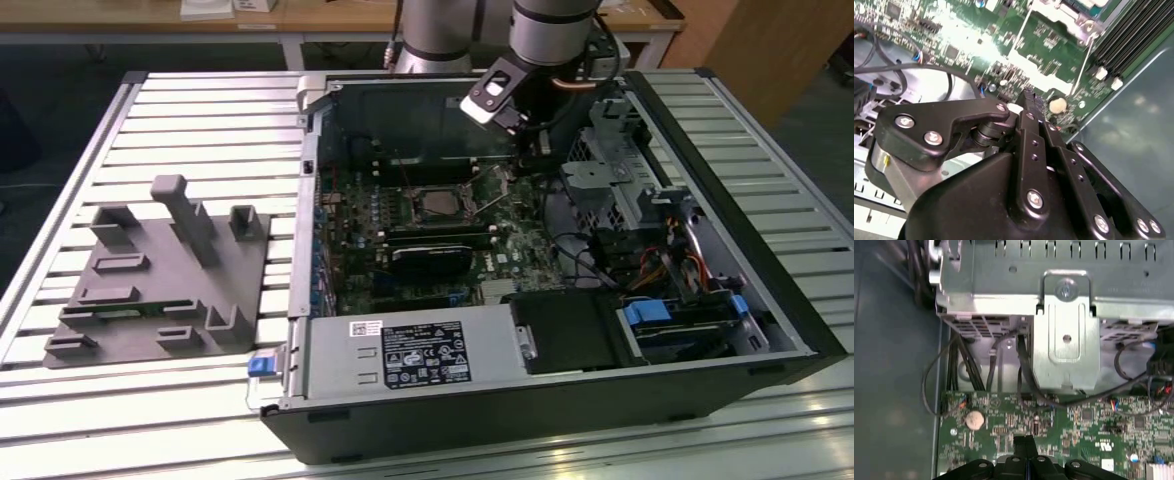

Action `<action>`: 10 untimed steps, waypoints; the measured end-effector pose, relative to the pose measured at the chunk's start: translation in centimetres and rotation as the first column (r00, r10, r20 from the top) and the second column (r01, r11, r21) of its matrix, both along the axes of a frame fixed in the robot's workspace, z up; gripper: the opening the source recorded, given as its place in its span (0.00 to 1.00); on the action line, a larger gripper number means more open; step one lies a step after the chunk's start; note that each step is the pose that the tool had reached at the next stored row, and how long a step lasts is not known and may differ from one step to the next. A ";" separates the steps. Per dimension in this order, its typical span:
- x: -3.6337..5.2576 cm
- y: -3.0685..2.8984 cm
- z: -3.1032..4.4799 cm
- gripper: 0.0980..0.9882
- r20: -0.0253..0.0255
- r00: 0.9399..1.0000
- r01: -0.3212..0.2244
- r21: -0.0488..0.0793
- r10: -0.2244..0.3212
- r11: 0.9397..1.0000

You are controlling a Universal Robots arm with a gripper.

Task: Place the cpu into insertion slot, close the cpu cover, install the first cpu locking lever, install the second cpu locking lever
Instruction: 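Close the cpu cover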

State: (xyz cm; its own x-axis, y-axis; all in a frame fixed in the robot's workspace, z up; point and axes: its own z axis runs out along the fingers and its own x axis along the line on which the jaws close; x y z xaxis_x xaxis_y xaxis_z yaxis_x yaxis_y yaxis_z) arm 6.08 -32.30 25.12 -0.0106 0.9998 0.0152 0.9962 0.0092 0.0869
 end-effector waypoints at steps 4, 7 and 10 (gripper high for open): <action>0.68 0.01 -0.07 0.01 -0.005 1.000 0.000 0.000 0.000 1.000; 0.80 0.00 -0.13 0.01 -0.009 1.000 0.000 0.000 0.000 1.000; 0.81 0.00 -0.15 0.01 -0.009 1.000 0.000 0.000 0.000 1.000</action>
State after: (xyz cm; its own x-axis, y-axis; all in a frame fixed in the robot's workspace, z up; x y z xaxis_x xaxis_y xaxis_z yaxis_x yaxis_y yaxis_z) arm 6.89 -32.30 24.97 -0.0105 0.9998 0.0151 0.9969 0.0093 0.0780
